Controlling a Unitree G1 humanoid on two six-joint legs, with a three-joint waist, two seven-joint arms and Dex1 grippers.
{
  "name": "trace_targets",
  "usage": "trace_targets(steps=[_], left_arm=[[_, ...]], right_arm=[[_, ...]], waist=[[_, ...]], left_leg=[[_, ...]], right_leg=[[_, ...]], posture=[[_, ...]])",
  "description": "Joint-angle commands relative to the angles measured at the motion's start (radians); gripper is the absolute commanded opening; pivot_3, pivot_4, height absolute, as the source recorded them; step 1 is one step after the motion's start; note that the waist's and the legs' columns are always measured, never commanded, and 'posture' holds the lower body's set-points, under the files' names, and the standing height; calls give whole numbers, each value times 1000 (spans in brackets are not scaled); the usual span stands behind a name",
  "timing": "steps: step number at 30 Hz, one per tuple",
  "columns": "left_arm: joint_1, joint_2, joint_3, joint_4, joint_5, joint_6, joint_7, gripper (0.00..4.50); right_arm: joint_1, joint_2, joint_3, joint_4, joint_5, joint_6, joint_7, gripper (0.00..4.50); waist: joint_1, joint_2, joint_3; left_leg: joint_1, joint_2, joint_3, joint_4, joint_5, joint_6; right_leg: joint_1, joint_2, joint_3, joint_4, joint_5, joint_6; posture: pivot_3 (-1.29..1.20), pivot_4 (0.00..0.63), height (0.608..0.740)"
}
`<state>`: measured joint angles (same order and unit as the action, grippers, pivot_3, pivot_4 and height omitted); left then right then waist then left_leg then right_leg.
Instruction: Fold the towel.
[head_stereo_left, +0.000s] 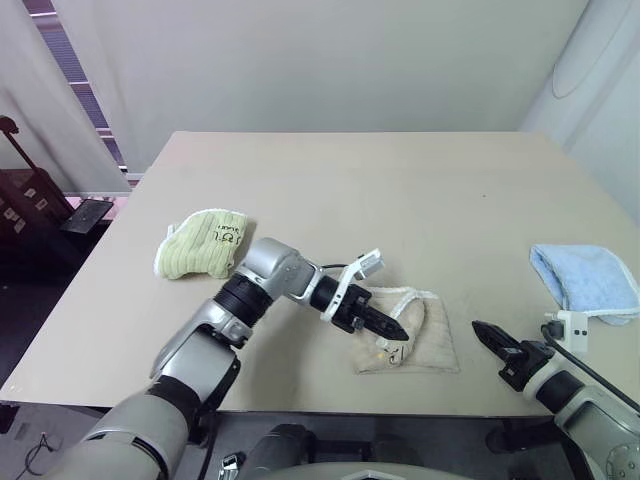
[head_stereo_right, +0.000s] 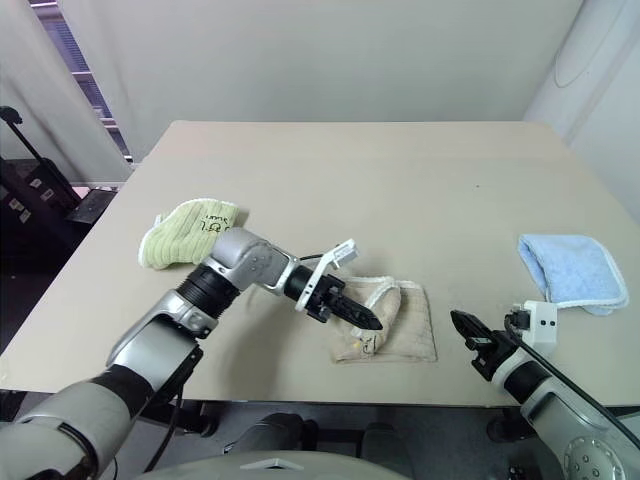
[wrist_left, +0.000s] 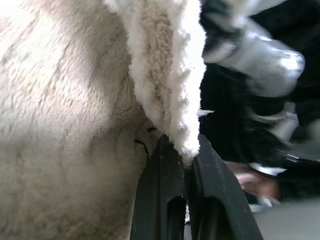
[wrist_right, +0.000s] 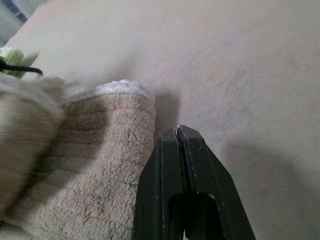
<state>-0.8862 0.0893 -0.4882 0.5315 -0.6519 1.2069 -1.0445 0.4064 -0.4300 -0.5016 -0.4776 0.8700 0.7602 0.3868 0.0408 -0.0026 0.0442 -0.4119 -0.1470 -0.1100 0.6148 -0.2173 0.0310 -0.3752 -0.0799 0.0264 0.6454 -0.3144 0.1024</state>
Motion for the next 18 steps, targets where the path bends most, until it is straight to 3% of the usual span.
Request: trace_targets(steps=[1, 10, 13, 18], left_arm=[[-46, -56, 61, 82, 47, -54, 16, 16], [-25, -109, 64, 65, 92, -74, -46, 16], [-11, -101, 58, 42, 102, -75, -68, 807], [-2, -101, 83, 14, 94, -73, -87, 2542]], right_arm=[[8, 7, -20, -44, 12, -23, -14, 0], [-20, 15, 15, -17, 0, -24, -31, 0], [-28, 13, 25, -14, -13, -28, -32, 0], [-28, 1, 33, -17, -39, -49, -9, 0]], waist=[[0, 0, 0], [-2, 0, 0], [-1, 0, 0], [0, 2, -1]], left_leg=[[0, 0, 0, 0, 0, 0], [0, 0, 0, 0, 0, 0], [0, 0, 0, 0, 0, 0], [0, 0, 0, 0, 0, 0]], right_leg=[[0, 0, 0, 0, 0, 0], [0, 0, -1, 1, 1, 4], [0, 0, -1, 1, 1, 4], [0, 0, -1, 1, 1, 4]], posture=[[0, 0, 740], [0, 0, 740], [0, 0, 740], [0, 0, 740]])
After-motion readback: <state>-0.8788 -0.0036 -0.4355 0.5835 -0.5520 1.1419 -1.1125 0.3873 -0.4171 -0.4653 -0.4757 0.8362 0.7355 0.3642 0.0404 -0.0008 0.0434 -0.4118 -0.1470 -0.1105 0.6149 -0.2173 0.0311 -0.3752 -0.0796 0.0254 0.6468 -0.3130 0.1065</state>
